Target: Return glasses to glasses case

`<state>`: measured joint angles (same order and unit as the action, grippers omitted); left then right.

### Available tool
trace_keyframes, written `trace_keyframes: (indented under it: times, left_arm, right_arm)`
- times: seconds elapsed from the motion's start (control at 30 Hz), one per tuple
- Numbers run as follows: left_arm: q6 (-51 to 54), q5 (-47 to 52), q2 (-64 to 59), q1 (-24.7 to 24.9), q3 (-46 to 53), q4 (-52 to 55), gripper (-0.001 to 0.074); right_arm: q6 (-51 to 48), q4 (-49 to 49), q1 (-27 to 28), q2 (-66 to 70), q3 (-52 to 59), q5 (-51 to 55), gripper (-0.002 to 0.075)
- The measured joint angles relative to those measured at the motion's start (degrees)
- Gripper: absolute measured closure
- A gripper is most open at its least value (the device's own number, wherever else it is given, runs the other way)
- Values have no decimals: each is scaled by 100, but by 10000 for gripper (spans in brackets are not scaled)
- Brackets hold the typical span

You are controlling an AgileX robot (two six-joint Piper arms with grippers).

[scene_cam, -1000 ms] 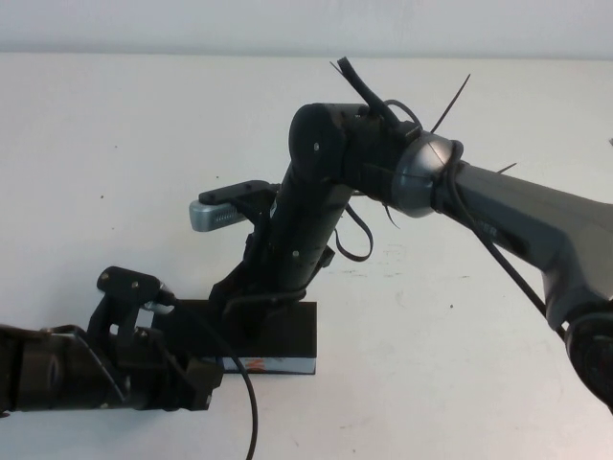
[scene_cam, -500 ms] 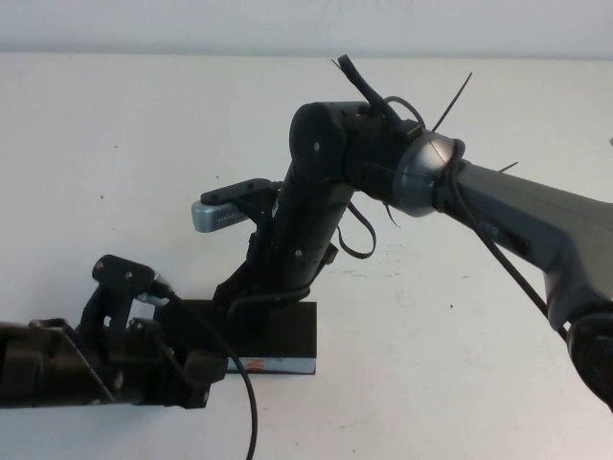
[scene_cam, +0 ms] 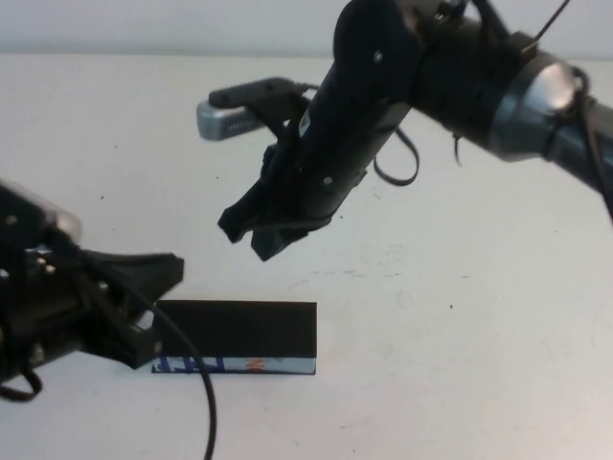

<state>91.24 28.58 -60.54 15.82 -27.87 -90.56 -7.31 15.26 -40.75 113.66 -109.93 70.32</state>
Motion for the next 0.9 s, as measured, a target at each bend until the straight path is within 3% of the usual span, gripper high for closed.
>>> trace_keyframes:
  times: [0.23,0.53,0.7,0.9]
  left_arm:
    - [11,-1374,2601,0,349,-185,735]
    - [11,-2858,5798,0,1620,-327,735]
    - [11,-3182,6108,0,2286,-349,735]
    - [20,-3353,6116,0,2901,-388,735]
  right_arm:
    - [455,-633,0,-1500,688,25,737]
    - [905,-952,0,-4645,3474,-294,737]
    - [1054,-947,0,-6205,5062,-968,737]
    - [1157,-910,0,-7985,6829,-2658,737]
